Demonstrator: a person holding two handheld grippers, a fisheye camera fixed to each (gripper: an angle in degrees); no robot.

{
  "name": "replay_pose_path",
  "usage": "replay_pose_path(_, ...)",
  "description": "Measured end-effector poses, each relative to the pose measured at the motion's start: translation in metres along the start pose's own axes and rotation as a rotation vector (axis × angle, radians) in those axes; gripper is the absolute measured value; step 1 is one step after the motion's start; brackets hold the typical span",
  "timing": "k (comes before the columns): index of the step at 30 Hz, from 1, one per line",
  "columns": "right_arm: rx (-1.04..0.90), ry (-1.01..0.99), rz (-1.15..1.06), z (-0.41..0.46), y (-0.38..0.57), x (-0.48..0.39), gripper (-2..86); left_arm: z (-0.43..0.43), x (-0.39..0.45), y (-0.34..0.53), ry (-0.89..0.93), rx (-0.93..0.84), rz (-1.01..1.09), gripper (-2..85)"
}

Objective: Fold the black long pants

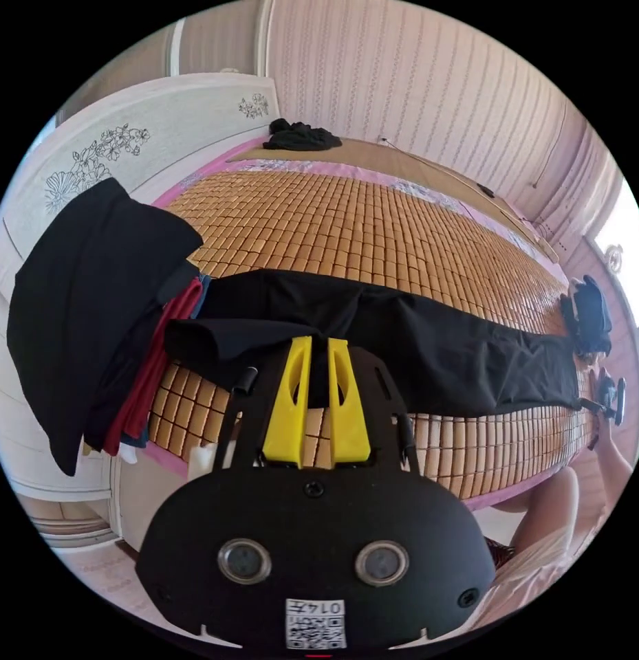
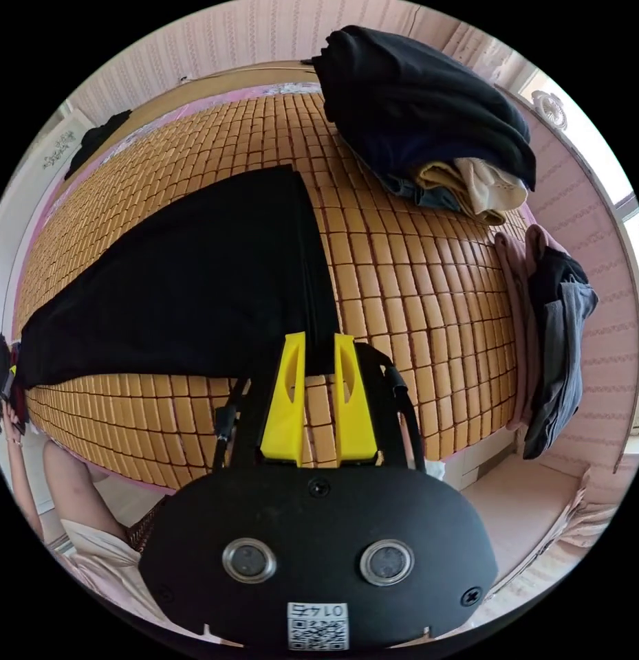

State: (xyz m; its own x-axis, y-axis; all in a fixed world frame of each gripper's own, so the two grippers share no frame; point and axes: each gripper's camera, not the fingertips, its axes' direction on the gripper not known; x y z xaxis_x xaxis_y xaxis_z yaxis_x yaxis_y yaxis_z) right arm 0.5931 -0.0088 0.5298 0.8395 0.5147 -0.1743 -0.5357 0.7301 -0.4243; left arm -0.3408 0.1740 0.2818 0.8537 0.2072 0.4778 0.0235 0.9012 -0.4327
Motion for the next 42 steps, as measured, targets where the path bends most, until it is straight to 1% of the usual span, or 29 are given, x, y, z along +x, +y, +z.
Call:
replay_pose_path(2,-0.004,0.022,-0.014,0.000,0.000,-0.007,5.5,-0.014,0.008,0.003,-0.035,0.066,-0.010,3.2)
replay_pose_path(3,-0.016,0.031,-0.040,0.000,-0.003,-0.011,3.2,-0.024,0.006,0.005,-0.051,0.120,-0.056,1.6)
replay_pose_path(5,-0.051,0.068,-0.093,0.000,-0.006,-0.018,0.9,-0.034,-0.004,0.008,0.007,0.176,-0.110,1.6)
replay_pose_path(8,-0.073,0.119,-0.180,0.002,-0.006,-0.027,-0.5,-0.033,-0.011,0.007,0.097,0.166,-0.141,3.2)
replay_pose_path(10,-0.066,0.130,-0.196,0.000,-0.004,-0.028,-0.7,-0.027,0.006,0.004,0.149,0.134,-0.054,3.7)
replay_pose_path(12,-0.065,0.152,-0.186,-0.001,0.000,-0.026,-0.9,-0.011,0.045,0.000,0.193,0.051,0.095,4.5)
replay_pose_path(13,-0.065,0.161,-0.181,-0.002,0.001,-0.025,-0.9,-0.005,0.056,0.000,0.221,0.031,0.133,4.8)
replay_pose_path(15,-0.040,0.184,-0.140,-0.008,0.006,-0.016,-0.9,0.022,0.100,-0.003,0.301,-0.065,0.265,6.0)
replay_pose_path(17,-0.007,0.153,-0.091,-0.018,0.008,-0.005,-0.9,0.041,0.132,-0.005,0.335,-0.134,0.359,6.5)
replay_pose_path(20,0.052,0.087,-0.022,-0.036,0.009,0.015,-0.8,0.060,0.177,-0.006,0.365,-0.160,0.490,6.9)
replay_pose_path(23,0.035,0.000,0.020,-0.033,0.003,0.032,-0.3,0.080,0.210,-0.007,0.374,-0.205,0.571,7.0)
replay_pose_path(26,-0.008,-0.004,0.051,-0.024,-0.004,0.041,2.0,0.096,0.228,-0.008,0.408,-0.251,0.593,7.0)
replay_pose_path(28,0.026,-0.013,0.040,-0.027,-0.013,0.041,4.7,0.100,0.236,-0.009,0.409,-0.258,0.608,7.0)
replay_pose_path(30,0.072,-0.055,-0.004,-0.032,-0.035,0.032,7.4,0.107,0.243,-0.012,0.397,-0.266,0.619,7.0)
replay_pose_path(33,0.116,-0.113,-0.004,-0.027,-0.071,0.024,8.9,0.123,0.250,-0.014,0.371,-0.307,0.626,6.8)
replay_pose_path(36,0.072,-0.106,0.051,-0.006,-0.107,0.031,9.9,0.131,0.257,-0.012,0.316,-0.303,0.654,5.8)
replay_pose_path(38,0.014,-0.078,0.103,0.009,-0.122,0.043,9.4,0.133,0.261,-0.012,0.293,-0.300,0.669,5.4)
replay_pose_path(39,-0.016,-0.096,0.129,0.017,-0.126,0.051,6.9,0.134,0.263,-0.011,0.277,-0.295,0.678,5.0)
replay_pose_path(41,-0.019,-0.192,0.146,0.020,-0.128,0.061,3.3,0.135,0.265,-0.010,0.265,-0.288,0.696,3.7)
replay_pose_path(42,0.021,-0.228,0.176,0.014,-0.126,0.067,1.9,0.135,0.267,-0.010,0.275,-0.288,0.708,1.4)
